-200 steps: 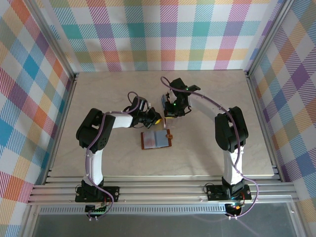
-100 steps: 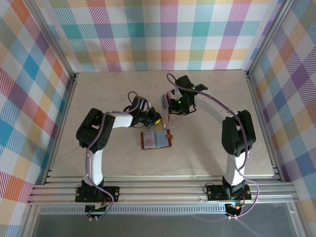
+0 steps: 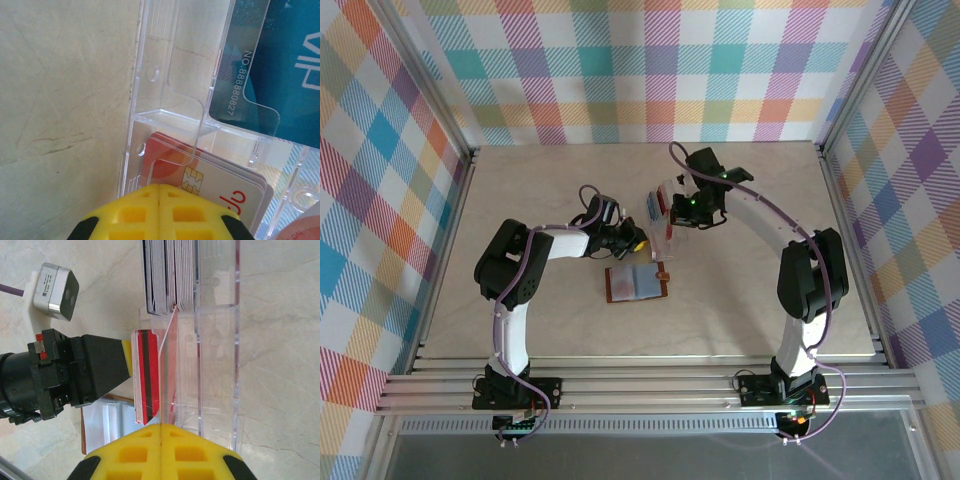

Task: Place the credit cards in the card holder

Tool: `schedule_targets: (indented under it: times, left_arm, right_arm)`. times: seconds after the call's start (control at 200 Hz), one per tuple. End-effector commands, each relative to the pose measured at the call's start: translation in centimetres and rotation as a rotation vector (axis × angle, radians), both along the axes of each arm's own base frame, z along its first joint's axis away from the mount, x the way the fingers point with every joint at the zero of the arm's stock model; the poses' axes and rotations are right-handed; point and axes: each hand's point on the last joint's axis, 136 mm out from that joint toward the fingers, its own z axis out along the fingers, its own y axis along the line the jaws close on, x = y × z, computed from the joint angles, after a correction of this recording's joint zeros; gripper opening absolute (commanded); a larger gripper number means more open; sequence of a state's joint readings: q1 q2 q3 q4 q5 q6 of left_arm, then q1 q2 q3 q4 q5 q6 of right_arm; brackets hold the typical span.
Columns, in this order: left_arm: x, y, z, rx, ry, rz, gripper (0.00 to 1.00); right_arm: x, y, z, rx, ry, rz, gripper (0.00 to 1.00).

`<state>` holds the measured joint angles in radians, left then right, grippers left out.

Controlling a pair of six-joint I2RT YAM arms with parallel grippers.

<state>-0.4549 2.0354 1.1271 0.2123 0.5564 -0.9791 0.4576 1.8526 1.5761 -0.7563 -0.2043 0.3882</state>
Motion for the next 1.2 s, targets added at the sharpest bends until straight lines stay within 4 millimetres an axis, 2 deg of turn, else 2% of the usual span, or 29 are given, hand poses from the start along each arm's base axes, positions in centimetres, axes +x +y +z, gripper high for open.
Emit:
schedule_targets:
  times: [0.0,0.3,0.54,0.875,1.195]
  left_arm:
    - [-1.4,-0.4,-0.4,0.03,0.035,-0.03,0.0]
    - [-1.5,-0.4,-0.7,0.03,0.039,-0.033,0.0]
    - [-1.6,-0.4,-1.1,0.031,0.046,-0.036,0.0]
    - [-1.7,-0.3,-1.3,0.032,0.05,-0.034,0.0]
    - [-1.8,-0.4,-1.3,0.029,0.05,-0.035,0.0]
  right_arm:
    - [0.1,-0.7,0.5,-0.014,-0.011,-0.021,0.0]
    - [0.9,-1.2,0.9,-0.049,-0.035,-0.026,0.0]
    - [1.0,-1.2,2.4,-0.028,-0.081,-0.015,0.0]
    - [1.1,-1.7,3.5,-0.047,-0.12,-0.018,0.0]
    - [1.1,-1.4,2.6,-0.054,-0.094,0.002,0.0]
